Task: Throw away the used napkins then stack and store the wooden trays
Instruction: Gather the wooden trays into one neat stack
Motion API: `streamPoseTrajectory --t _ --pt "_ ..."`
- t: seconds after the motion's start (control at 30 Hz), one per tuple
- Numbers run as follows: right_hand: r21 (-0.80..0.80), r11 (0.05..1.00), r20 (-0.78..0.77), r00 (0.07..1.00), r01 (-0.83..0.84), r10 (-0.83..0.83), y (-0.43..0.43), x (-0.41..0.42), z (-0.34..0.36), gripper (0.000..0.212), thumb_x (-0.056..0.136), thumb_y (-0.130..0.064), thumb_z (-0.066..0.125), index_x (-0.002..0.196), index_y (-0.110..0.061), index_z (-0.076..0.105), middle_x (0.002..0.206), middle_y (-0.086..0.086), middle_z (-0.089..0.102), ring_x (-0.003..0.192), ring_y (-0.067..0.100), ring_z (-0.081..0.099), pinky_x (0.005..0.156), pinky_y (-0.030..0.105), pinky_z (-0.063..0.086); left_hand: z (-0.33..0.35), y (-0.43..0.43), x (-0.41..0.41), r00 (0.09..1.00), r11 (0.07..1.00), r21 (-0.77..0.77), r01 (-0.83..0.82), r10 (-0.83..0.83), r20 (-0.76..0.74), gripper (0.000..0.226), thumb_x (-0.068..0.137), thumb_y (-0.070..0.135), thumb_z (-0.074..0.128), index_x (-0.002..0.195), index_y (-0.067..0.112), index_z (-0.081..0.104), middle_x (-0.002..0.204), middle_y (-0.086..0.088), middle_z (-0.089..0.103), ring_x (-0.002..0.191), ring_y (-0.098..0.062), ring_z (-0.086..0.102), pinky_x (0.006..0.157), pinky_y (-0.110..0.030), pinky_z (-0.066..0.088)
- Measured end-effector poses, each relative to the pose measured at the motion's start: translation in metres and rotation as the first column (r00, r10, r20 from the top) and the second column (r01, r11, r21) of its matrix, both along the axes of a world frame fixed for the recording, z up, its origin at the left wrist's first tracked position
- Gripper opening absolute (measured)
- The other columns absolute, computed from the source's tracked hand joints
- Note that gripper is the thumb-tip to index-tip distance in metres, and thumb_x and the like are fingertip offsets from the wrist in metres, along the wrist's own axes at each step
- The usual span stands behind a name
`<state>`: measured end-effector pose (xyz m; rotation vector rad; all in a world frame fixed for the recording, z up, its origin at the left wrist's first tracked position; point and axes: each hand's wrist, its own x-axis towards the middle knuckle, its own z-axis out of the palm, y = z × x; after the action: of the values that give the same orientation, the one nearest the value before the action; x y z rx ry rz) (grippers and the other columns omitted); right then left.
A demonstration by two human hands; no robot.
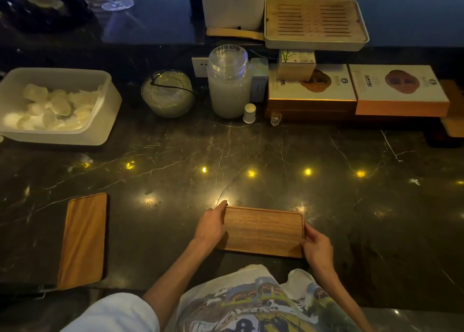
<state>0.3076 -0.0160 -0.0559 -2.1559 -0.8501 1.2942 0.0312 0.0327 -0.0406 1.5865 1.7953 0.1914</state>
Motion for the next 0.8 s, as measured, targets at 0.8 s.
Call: streamPoseTrajectory --t 0.8 --pt "-0.067 0.996 0.067 0.995 -0.066 0.070 0.0053 0.0022 0.0061 0.050 0.091 -0.007 0.058 0.137 -0.023 0.051 0.113 -0.002 0.069 0.101 0.016 0.064 0.091 0.041 0.055 -0.0017 0.0047 -0.0018 0.998 0.997 -0.070 -0.044 0.047 0.042 0.036 0.090 0.009 0.058 0.124 0.020 0.057 0.114 -0.003 0.065 0.103 -0.016 0.063 0.087 -0.031 0.056"
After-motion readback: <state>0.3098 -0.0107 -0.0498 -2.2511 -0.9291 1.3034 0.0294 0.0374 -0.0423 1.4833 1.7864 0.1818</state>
